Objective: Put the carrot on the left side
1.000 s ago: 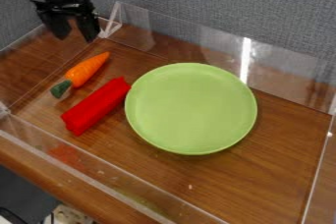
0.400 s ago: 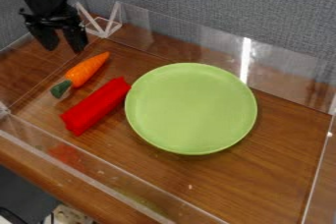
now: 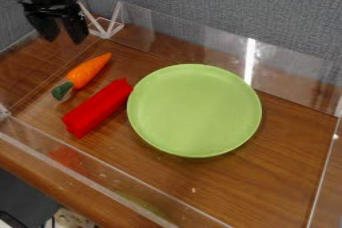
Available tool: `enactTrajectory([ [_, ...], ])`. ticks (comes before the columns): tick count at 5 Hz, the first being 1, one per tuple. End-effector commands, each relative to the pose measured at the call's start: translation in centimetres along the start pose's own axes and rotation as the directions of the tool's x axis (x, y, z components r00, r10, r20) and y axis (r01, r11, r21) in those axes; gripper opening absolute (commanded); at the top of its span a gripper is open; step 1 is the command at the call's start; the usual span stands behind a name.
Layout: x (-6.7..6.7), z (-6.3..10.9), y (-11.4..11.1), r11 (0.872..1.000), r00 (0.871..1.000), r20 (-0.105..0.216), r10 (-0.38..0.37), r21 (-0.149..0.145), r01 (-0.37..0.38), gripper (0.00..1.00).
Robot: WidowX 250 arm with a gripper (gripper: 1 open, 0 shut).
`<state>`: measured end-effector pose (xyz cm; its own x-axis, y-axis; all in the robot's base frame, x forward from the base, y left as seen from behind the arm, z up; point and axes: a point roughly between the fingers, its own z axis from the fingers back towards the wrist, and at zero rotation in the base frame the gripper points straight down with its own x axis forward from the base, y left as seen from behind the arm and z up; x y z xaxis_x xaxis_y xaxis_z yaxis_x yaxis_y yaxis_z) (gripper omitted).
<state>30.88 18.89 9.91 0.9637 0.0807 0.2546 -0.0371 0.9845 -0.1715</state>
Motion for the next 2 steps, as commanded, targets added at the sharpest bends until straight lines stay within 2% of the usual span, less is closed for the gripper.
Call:
enactTrajectory([
  [1, 2.1, 2.2, 0.2, 0.999, 0.999, 0.053, -0.011, 0.038, 0.009, 0.00],
  [2, 2.8, 0.6, -0.2, 0.999, 0.998, 0.040, -0.046, 0.016, 0.045, 1.00],
])
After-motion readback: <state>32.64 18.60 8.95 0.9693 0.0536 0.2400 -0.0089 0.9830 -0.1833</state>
